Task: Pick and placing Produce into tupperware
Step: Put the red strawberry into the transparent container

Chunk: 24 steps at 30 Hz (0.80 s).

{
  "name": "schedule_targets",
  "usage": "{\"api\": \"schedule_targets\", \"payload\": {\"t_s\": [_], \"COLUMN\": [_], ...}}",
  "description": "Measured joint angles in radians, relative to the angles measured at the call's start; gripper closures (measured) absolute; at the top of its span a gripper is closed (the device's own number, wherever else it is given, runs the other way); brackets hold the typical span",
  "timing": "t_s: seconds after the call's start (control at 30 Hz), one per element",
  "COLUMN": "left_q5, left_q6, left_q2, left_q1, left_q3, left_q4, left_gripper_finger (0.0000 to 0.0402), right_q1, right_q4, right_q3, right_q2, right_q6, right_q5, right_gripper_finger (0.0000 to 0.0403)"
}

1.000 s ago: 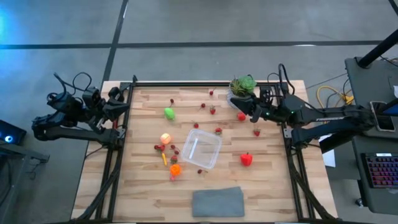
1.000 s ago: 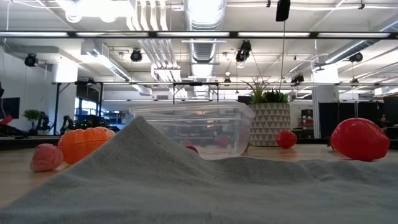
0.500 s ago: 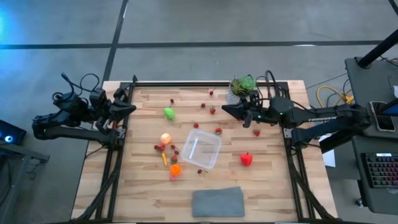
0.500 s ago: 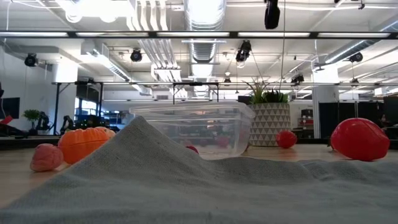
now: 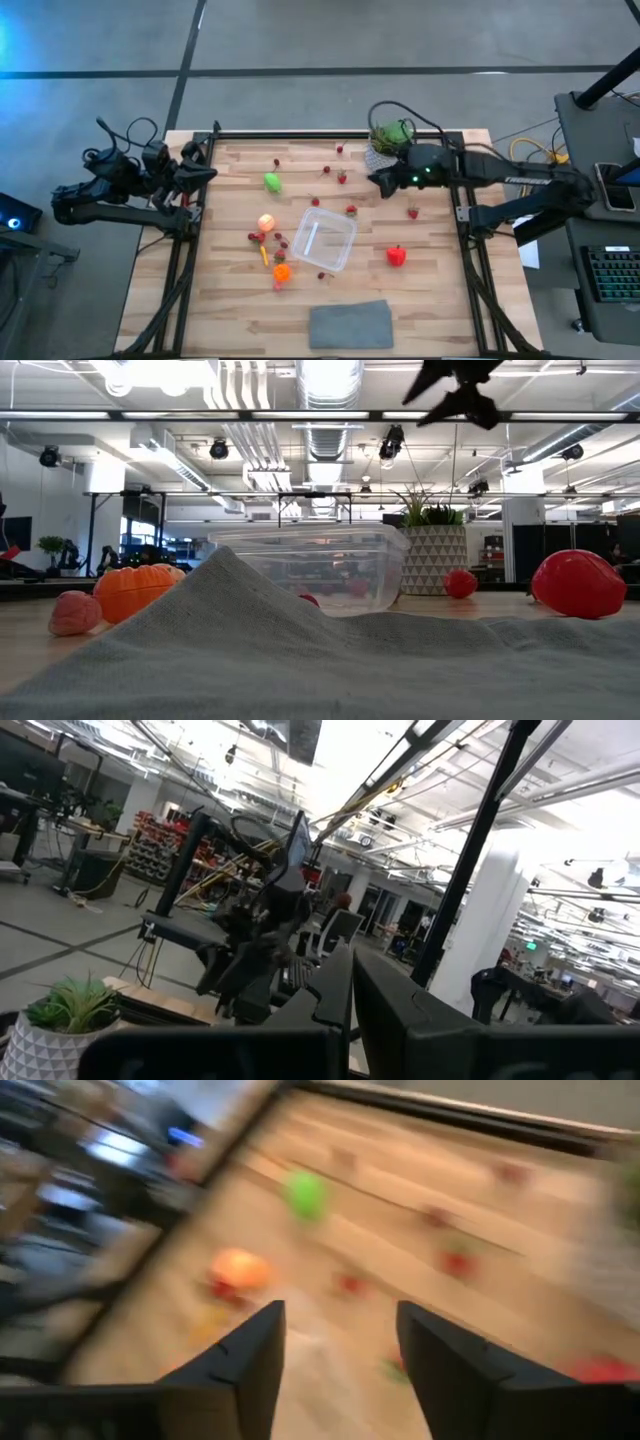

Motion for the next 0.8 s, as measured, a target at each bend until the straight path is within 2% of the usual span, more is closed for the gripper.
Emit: {"api": "schedule_targets", "payload": {"t_s": [0.17, 0.27, 0.37, 0.5, 0.67, 0.8], "left_q5": [0.000, 0.000, -0.001, -0.002, -0.003, -0.003], "left_q6": [0.020, 0.034, 0.033, 0.033, 0.028, 0.027], "left_q2": [-0.003, -0.002, -0.001, -0.003, -0.003, -0.003], "left_q1": [0.000, 0.000, 0.000, 0.000, 0.000, -0.001], "left_q3": [0.000, 0.000, 0.000, 0.000, 0.000, 0.000], "left_q4": [-0.001, -0.002, -0.003, -0.003, -0.004, -0.019], "left_gripper_finger": [0.0401, 0.0401, 0.0401, 0.0401, 0.0401, 0.0401], "right_q1": [-0.030, -0.030, -0.030, -0.030, -0.031, -0.035], "right_q4": [-0.450, -0.639, -0.746, -0.768, -0.755, -0.637], "right_q3": [0.183, 0.237, 0.239, 0.177, 0.037, -0.100], "right_q2": [0.093, 0.151, 0.203, 0.257, 0.298, 0.288], "right_q6": [0.061, 0.097, 0.100, 0.093, 0.081, 0.075], "right_q5": [0.022, 0.000, -0.058, -0.137, -0.183, -0.237], "right_gripper_finger": [0.0192, 0.0191, 0.0191, 0.0191, 0.0191, 0.0191]}}
